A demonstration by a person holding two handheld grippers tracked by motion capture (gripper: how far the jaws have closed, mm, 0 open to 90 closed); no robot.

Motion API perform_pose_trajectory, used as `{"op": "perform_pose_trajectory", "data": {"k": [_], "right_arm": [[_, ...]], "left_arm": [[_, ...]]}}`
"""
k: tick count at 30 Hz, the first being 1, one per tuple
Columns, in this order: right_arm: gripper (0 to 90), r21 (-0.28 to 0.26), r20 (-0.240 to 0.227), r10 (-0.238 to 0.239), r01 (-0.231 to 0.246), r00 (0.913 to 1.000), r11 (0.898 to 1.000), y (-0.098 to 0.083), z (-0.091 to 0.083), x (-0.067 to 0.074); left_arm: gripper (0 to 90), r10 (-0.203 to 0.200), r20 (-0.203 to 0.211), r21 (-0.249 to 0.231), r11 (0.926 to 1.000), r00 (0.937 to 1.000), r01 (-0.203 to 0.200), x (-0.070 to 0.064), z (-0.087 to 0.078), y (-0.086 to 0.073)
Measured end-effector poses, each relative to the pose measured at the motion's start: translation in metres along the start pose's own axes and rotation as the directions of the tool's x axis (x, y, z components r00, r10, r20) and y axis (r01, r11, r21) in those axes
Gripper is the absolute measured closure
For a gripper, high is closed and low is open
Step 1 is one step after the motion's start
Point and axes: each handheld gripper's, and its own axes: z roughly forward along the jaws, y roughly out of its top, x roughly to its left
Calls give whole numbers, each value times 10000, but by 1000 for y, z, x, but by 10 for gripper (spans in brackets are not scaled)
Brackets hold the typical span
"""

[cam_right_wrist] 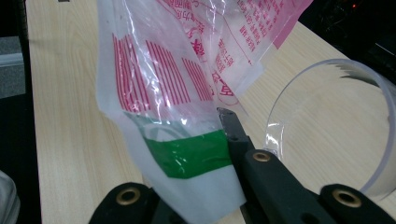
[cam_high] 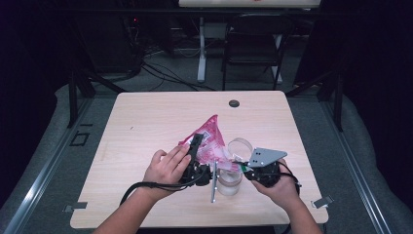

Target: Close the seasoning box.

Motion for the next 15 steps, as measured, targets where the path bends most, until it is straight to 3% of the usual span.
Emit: {"op": "perform_pose_trajectory", "data": {"k": [15], "right_arm": [[900, 117, 48, 51, -51, 10000, 9999, -4, -1, 0]], "left_arm": [[643, 35, 32, -146, 9999, 10000, -35, -1, 0, 4]]}}
